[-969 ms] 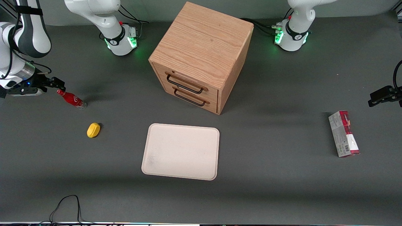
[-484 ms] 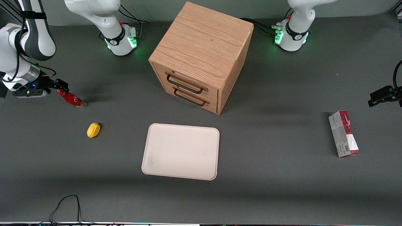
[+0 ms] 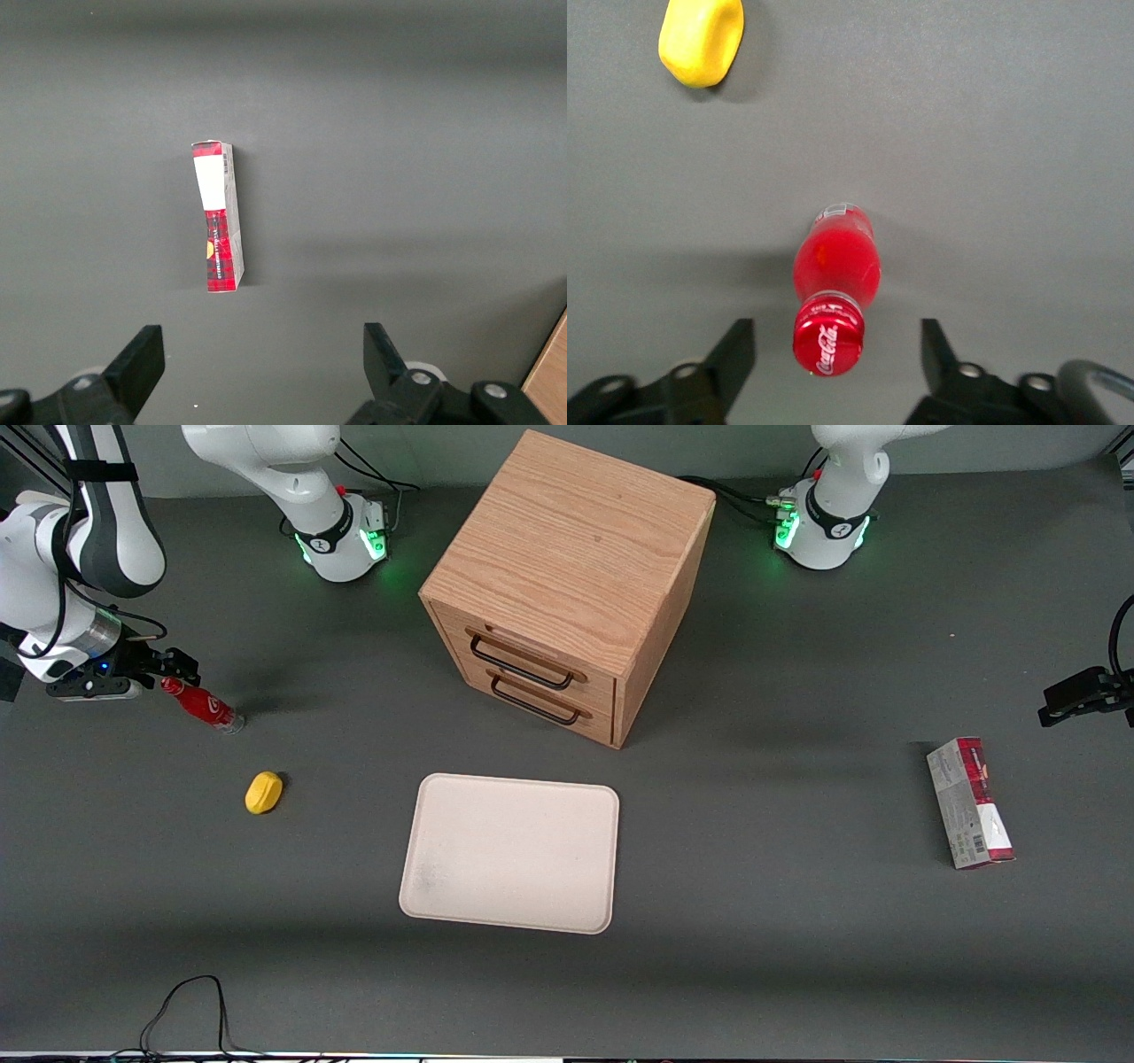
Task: Place coke bottle on tray
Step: 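Close the right gripper on the bottle and lift it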
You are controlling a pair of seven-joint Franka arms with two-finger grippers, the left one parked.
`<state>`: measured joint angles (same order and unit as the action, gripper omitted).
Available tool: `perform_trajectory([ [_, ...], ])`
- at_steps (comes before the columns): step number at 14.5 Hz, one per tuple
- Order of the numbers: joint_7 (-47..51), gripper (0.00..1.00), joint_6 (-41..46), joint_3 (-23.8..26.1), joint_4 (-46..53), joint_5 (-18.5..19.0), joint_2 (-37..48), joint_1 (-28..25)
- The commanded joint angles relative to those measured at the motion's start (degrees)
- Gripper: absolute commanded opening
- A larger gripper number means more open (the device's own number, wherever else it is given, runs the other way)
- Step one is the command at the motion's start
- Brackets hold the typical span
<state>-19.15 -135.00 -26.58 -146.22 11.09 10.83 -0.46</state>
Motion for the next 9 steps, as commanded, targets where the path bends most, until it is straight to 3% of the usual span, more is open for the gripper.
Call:
perform_trajectory([
  [1,-1.15,0.12,-1.05,-0.58,-0.38,1.13,0.33,-0.24],
  [2,-1.24,0.0,-0.97,-0.58,-0.38,1.13,0.51,-0.24],
  [9,-1.86,0.0,1.04,-0.49,1.55,1.21,0.95,-0.24],
])
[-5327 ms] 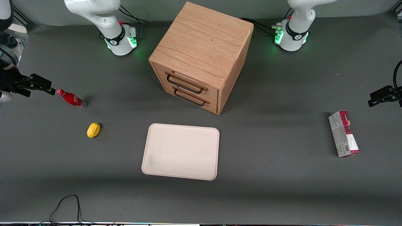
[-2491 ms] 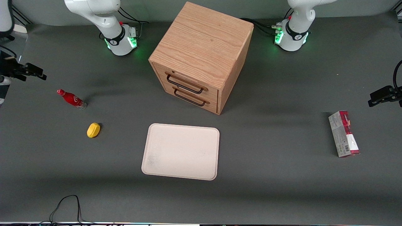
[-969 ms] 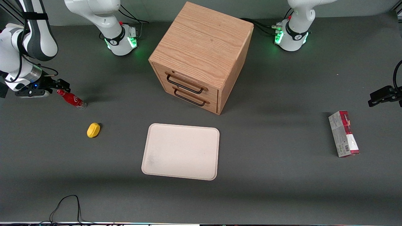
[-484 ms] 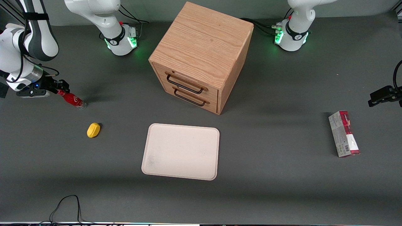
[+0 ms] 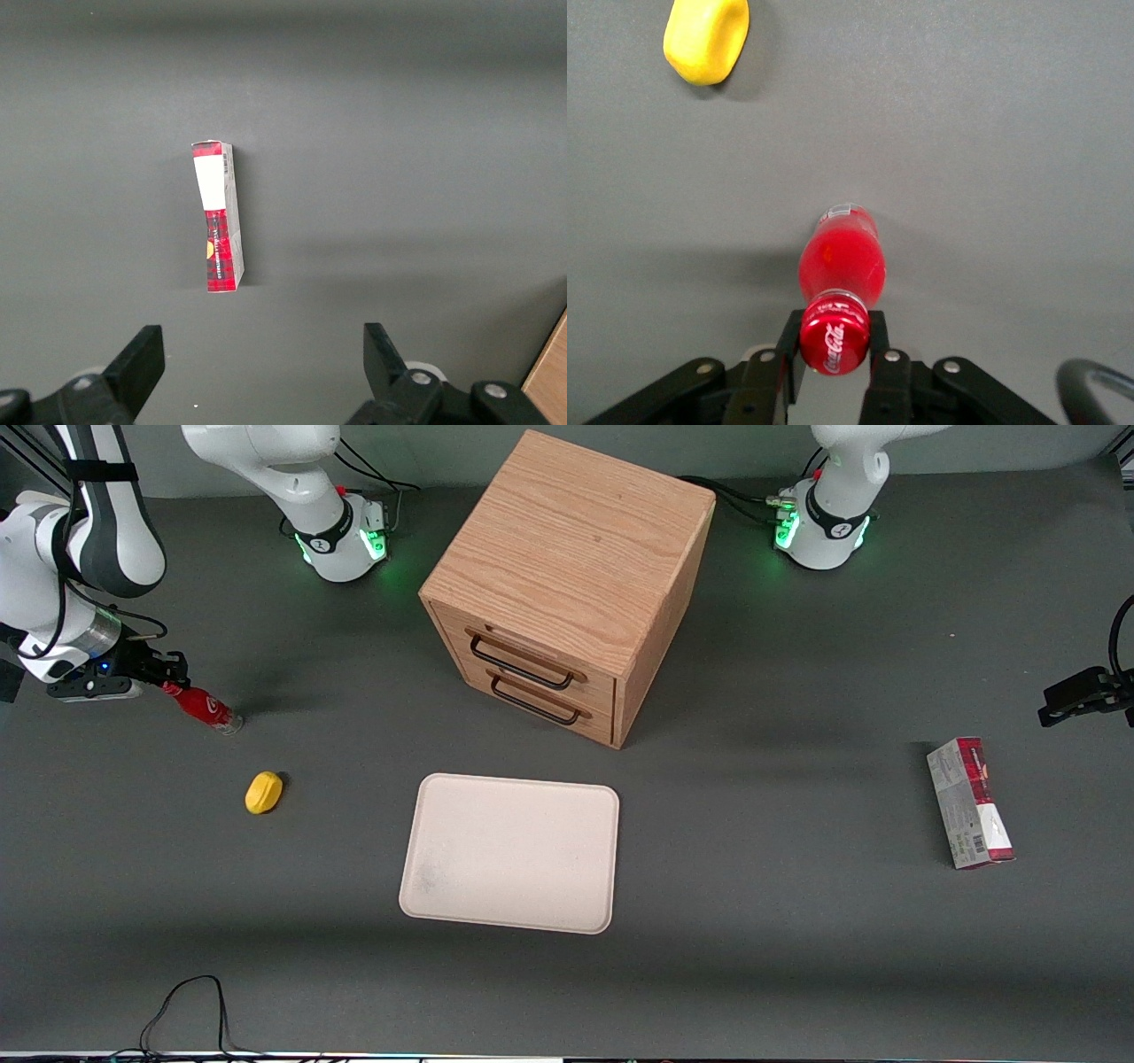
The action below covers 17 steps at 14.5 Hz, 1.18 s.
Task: Place coke bottle on tray
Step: 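Close the right gripper on the bottle and lift it, then carry the held bottle past the yellow lemon to the white tray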
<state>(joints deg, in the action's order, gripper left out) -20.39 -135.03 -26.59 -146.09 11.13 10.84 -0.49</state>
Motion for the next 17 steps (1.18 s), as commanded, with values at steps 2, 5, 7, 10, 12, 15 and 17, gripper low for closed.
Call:
perform_trajectory([
  [2,-0.18,0.0,6.5,0.04,6.32,0.83,0.68,-0.56],
  [5,3.68,0.0,19.32,4.24,18.78,-0.05,-1.24,-0.74],
  [7,4.48,0.0,29.25,7.24,30.98,-5.73,-5.02,-0.65],
  [10,6.4,0.0,43.48,9.17,52.76,-11.21,-13.53,-0.57],
  [12,7.38,0.0,50.88,9.71,64.3,-11.39,-19.16,-0.56],
  [15,9.83,0.0,54.34,12.25,71.9,-12.44,-23.22,-0.48],
  [17,13.61,0.0,54.6,13.83,73.92,-13.41,-26.03,-0.48],
])
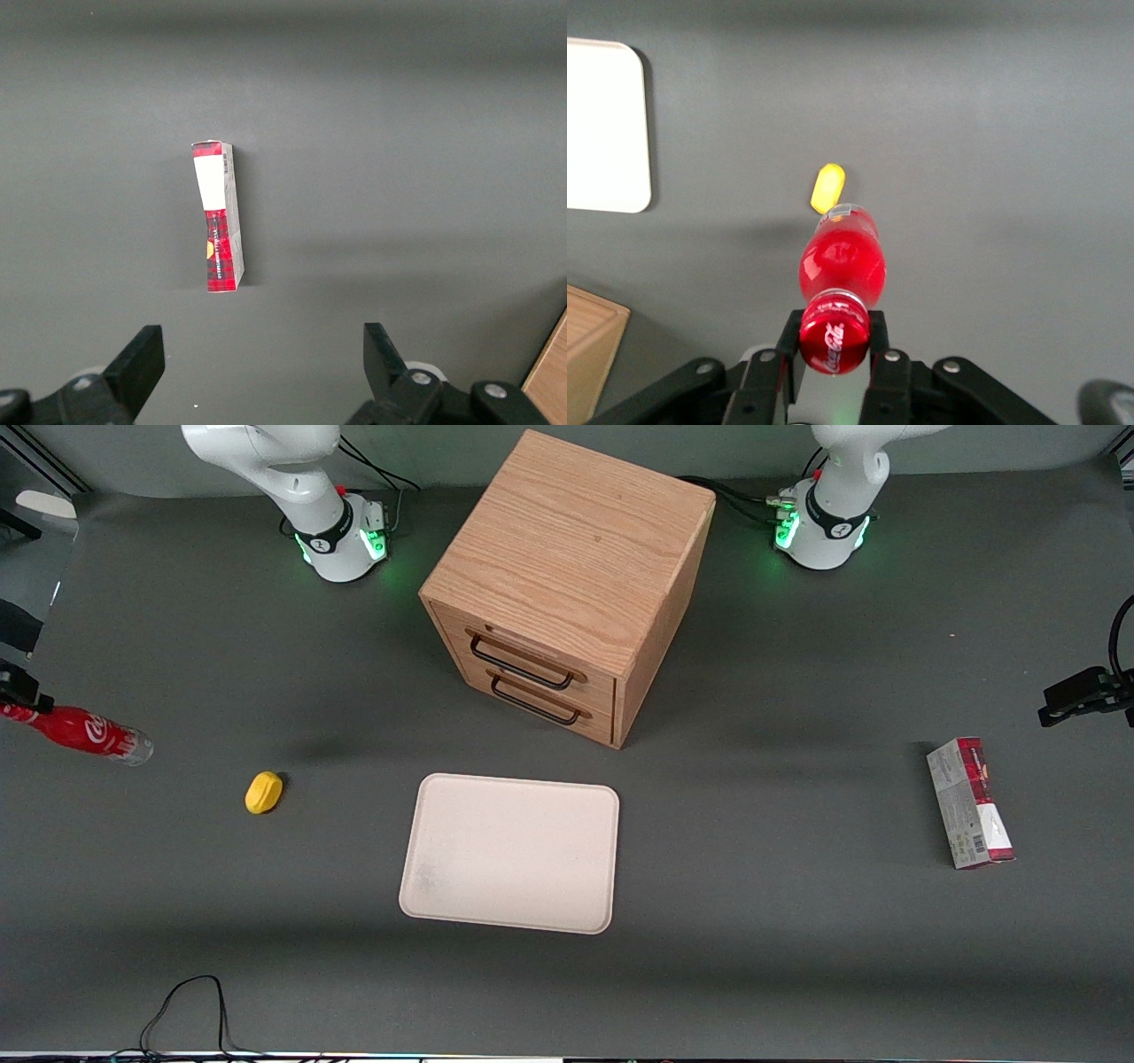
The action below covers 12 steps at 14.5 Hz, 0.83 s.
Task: Place coke bottle on tray
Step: 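Carry the held bottle past the yellow lemon to the white tray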
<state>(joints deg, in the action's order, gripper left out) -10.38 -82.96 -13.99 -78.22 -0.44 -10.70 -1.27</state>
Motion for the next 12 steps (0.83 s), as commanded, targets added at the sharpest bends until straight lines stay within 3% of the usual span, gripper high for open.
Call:
perform_trajectory([
  [1,6.31,0.0,2.8,4.29,8.85,-1.76,-6.77,0.39],
  [7,29.95,0.0,2.11,19.77,25.73,-1.32,-23.99,-0.04],
  [12,41.03,0.0,-6.94,20.67,26.36,1.66,-31.12,-6.1],
])
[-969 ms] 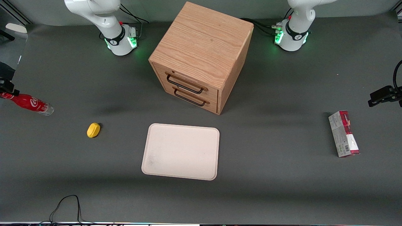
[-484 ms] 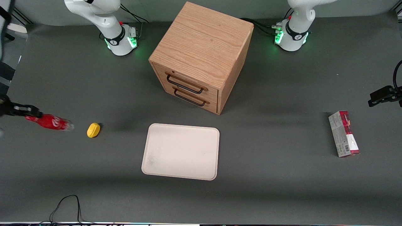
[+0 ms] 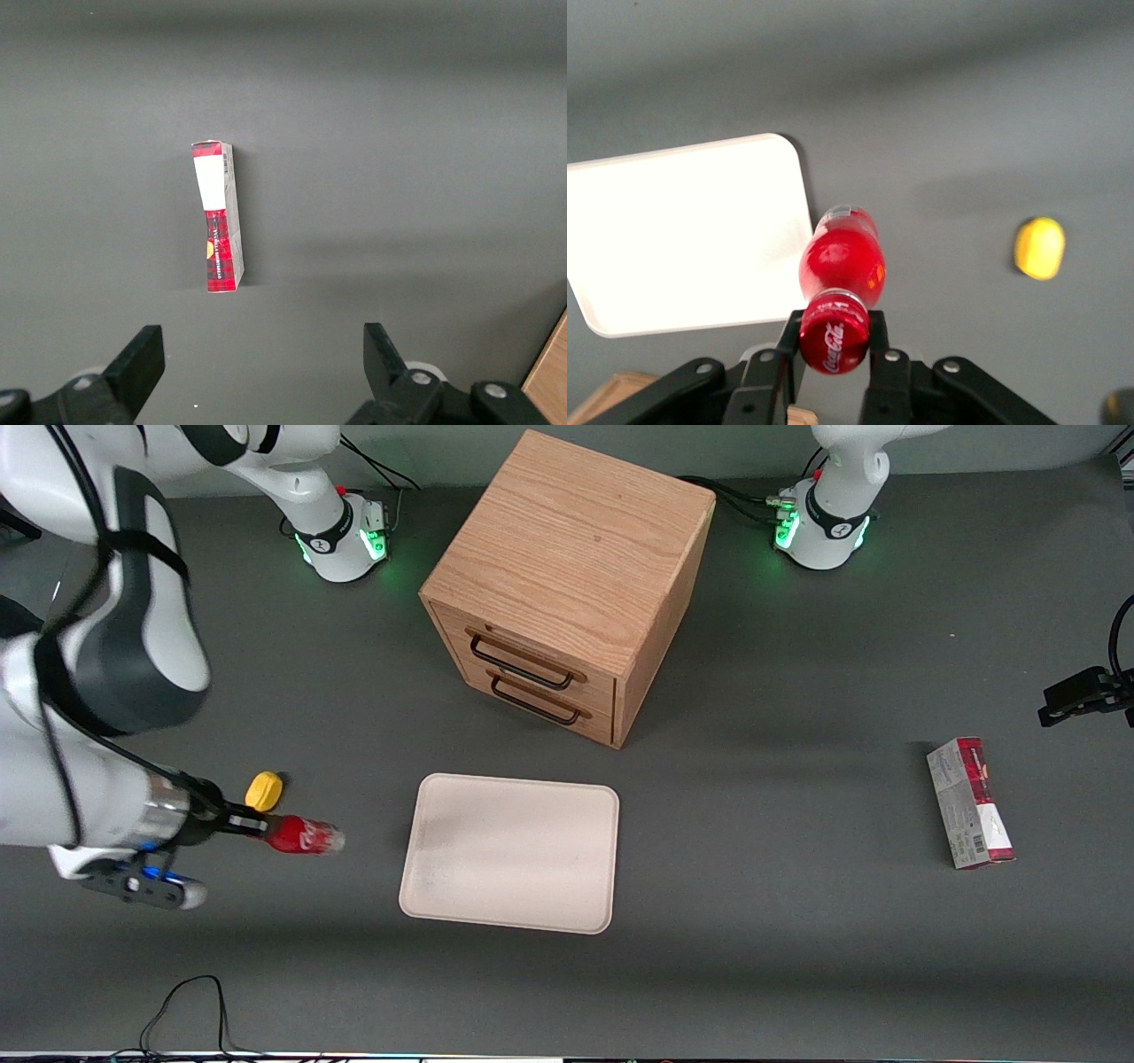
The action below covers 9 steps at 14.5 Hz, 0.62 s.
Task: Place coke bottle on tray
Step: 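Carry the held bottle past the yellow lemon to the white tray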
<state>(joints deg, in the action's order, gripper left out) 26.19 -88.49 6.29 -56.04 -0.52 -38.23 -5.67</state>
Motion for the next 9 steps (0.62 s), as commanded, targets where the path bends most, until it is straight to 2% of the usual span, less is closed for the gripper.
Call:
perform_trajectory([
  [1,6.75,0.0,-3.6,0.39,4.19,2.18,-4.74,-2.41],
  [9,11.17,0.0,-8.27,0.13,4.1,2.36,-9.4,-5.92],
])
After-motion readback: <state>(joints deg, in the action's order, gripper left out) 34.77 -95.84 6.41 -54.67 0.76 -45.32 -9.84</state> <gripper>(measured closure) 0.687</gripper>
